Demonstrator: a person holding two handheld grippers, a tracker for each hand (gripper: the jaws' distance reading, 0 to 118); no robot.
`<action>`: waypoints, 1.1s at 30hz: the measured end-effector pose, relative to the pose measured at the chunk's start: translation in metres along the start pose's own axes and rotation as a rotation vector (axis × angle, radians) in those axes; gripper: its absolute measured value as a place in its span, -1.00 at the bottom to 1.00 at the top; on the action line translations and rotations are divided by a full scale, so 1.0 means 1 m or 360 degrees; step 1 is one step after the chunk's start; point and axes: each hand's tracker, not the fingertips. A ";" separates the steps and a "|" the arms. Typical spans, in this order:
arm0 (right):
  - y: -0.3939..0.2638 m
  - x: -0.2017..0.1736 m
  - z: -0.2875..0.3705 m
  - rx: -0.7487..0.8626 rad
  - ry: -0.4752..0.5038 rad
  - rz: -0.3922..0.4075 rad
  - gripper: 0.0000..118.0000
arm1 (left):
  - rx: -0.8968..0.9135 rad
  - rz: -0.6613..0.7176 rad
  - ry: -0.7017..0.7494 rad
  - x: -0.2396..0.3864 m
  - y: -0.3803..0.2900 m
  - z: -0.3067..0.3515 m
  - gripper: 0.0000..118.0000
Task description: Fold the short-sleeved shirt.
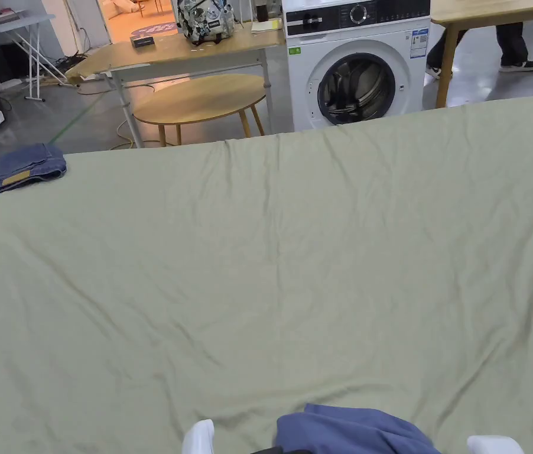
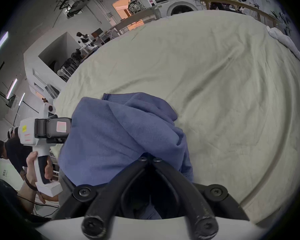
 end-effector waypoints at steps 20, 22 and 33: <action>0.021 -0.014 0.020 0.0089 0.0207 0.0007 -1.00 | 0.0749 0.0122 0.0725 -0.055 0.077 0.337 -0.62; 0.022 -0.015 0.018 0.0081 0.0201 -0.0004 -1.00 | 0.0745 0.0112 0.0775 -0.056 0.083 0.338 -0.62; 0.052 -0.018 0.050 0.0384 -0.0011 0.0264 -1.00 | 0.0723 -0.0517 0.1755 0.031 0.086 0.345 -0.06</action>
